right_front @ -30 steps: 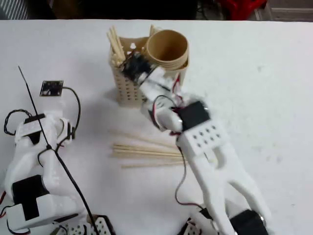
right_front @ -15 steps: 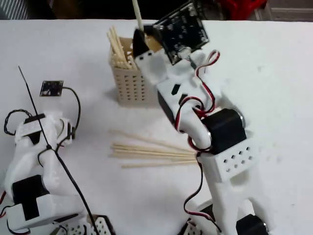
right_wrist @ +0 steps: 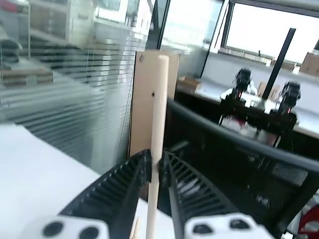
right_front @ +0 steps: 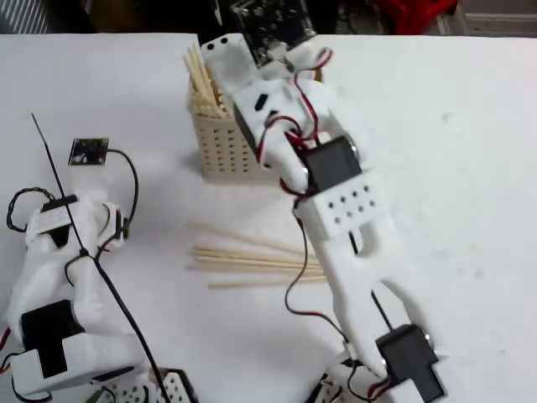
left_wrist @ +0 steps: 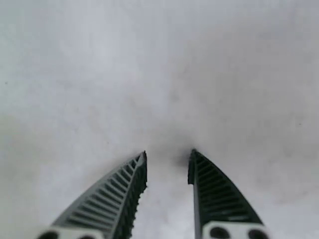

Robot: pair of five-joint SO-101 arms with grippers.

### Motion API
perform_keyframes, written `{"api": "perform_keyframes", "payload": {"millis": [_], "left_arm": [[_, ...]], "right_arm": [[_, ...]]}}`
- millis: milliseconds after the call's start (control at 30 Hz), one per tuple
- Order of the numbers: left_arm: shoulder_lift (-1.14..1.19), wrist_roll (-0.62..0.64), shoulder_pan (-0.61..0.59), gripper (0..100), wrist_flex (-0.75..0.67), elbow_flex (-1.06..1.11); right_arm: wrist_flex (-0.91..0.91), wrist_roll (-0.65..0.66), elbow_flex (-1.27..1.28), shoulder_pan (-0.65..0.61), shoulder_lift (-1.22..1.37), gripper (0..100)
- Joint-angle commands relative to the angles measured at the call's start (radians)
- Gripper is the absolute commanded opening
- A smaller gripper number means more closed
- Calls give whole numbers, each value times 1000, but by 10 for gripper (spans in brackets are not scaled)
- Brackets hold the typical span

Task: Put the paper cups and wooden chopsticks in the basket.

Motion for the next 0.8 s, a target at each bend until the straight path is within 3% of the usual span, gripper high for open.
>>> {"api": "perform_keyframes", "payload": {"millis": [0, 200, 333, 533, 633, 767], "left_arm": [[2, -11, 12, 151, -15, -9], [2, -11, 12, 151, -15, -9], [2, -11, 12, 151, -15, -9], [2, -11, 12, 151, -15, -9], [2, -11, 12, 151, -15, -9], [2, -11, 12, 151, -15, -9]], "right_arm": [[7, 2, -41, 5, 12, 26], [116, -3, -41, 15, 13, 180], [197, 2, -40, 15, -22, 146], [499, 5, -41, 5, -156, 111], [693, 100, -41, 1, -229, 120], [970, 273, -34, -99, -243, 119]]}}
